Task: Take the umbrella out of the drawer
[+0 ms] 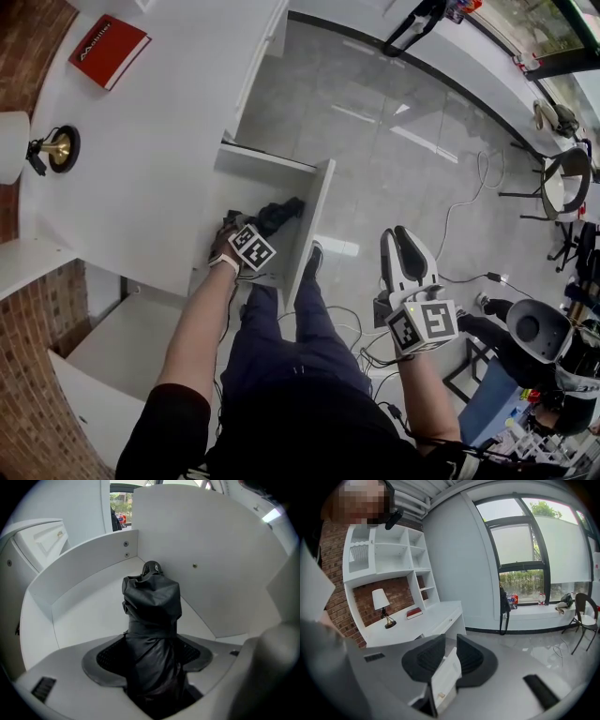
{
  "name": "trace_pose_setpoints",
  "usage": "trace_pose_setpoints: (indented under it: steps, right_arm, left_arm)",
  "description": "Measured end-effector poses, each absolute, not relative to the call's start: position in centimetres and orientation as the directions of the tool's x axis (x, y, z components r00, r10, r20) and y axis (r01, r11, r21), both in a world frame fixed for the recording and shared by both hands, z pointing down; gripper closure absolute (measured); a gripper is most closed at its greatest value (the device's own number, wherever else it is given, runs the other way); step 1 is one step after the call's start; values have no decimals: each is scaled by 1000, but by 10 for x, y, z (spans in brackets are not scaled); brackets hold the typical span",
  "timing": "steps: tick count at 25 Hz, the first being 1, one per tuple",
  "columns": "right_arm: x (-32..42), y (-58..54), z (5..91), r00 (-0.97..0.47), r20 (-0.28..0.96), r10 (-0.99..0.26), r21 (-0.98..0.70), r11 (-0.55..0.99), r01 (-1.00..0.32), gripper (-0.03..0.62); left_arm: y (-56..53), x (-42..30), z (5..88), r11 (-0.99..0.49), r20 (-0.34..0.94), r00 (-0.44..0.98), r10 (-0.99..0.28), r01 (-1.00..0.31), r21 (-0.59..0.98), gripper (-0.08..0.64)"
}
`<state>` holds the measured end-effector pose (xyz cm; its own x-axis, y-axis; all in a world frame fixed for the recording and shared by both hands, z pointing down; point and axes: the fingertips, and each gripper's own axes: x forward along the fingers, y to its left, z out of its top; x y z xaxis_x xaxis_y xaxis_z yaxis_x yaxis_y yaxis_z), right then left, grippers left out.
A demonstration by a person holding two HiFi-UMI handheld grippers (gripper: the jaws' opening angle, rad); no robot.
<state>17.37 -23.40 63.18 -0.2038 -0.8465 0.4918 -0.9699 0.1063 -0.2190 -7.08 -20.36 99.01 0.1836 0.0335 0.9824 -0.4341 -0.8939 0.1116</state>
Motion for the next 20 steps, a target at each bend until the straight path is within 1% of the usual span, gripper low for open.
trace_pose_setpoints:
  steps: [2, 5, 8, 14, 20]
  right_arm:
    - [173, -234, 632, -204, 497, -843, -220, 105, -970, 521]
    - [171, -236, 628, -209, 489, -847, -223, 111, -969, 525]
    - [170, -237, 622, -211, 484, -849, -220, 116, -969, 525]
    - [177, -233, 615, -205, 468, -860, -226, 108, -968, 526]
    - [169, -234, 602, -222, 450, -865, -243, 121, -962, 529]
  left_arm:
    - [-203, -71, 989, -897, 984, 175, 25, -430, 99, 242]
    - [-200, -70, 985, -908, 988, 154, -13, -415, 52, 272]
    - [-199, -73, 978, -906, 987, 158, -26, -421, 43, 287]
    - [-212, -70, 949, -843, 969, 240, -52, -531, 86, 290]
    - [-218, -66, 922, -771, 947, 303, -110, -627, 111, 290]
